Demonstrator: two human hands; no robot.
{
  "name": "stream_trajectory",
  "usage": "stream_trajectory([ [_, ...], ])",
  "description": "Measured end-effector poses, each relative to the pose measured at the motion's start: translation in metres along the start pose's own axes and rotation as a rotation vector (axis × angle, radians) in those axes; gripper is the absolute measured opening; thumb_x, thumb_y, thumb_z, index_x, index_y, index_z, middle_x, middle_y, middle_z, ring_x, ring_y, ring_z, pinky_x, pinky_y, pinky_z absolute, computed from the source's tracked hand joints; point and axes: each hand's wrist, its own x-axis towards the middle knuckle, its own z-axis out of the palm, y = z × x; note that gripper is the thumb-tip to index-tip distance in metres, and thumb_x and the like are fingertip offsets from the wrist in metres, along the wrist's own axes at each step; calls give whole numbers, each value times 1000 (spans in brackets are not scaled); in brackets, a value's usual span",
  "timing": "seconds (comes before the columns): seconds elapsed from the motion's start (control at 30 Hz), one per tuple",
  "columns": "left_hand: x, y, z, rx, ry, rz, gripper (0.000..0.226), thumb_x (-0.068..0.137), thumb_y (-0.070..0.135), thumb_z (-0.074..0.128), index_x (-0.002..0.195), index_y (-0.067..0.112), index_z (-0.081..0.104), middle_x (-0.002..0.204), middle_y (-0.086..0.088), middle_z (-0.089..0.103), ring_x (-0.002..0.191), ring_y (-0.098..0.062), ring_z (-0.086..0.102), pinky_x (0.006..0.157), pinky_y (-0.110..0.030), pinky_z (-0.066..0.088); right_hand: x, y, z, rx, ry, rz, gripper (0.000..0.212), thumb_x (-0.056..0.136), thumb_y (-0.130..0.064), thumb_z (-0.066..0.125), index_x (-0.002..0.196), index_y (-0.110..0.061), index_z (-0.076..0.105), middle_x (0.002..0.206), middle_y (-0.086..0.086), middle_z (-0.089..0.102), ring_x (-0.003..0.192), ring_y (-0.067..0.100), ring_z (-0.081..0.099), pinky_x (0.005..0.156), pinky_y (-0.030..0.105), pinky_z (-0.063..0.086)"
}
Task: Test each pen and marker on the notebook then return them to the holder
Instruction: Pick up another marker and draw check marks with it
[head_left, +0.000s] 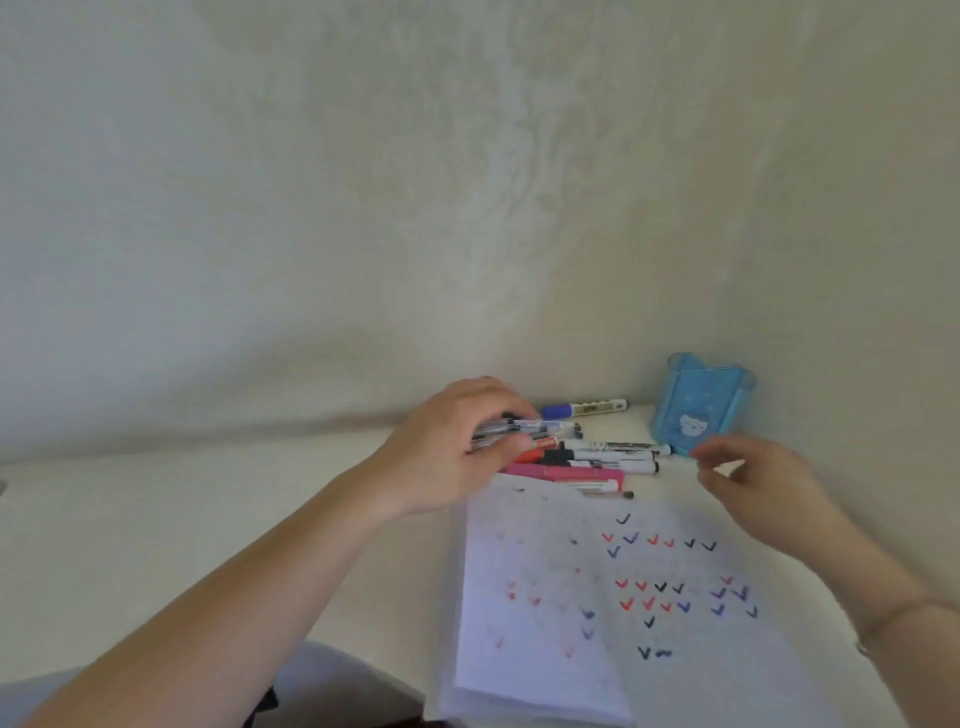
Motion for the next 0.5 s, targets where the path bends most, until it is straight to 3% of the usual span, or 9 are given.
stream_trajectory([
  [0.13, 50, 28, 50, 213, -434, -56, 23, 93, 46, 54, 89, 25, 62, 85, 9, 62, 77, -12, 57, 68, -31, 47, 28, 11, 22, -257, -71, -22, 31, 91, -15, 58, 116, -30, 65, 125, -5, 62, 108, 18, 58, 90, 30, 46],
  [0.2, 62, 30, 65, 356, -520, -86, 28, 94, 44, 51, 85, 19, 60, 83, 4, 62, 78, -18, 58, 64, -31, 44, 38, 8, 30, -324, -81, -74, 37, 92, -12, 52, 120, -33, 62, 131, -7, 58, 116, 19, 56, 91, 33, 48],
  [0.33, 65, 21, 90, 528, -482, -173, 24, 94, 29, 42, 85, 12, 57, 85, -6, 59, 83, -29, 61, 64, -32, 41, 60, -13, 48, -434, -69, -239, 52, 89, 0, 47, 129, -32, 55, 136, -9, 55, 117, 17, 57, 87, 31, 48],
  [0.5, 50, 9, 108, 556, -323, -132, 35, 100, 46, 33, 91, 22, 57, 91, -5, 66, 85, -26, 63, 65, -33, 41, 110, -48, 73, -622, -167, -352, 53, 86, -1, 49, 131, -29, 53, 128, 0, 59, 112, 27, 59, 84, 37, 51],
])
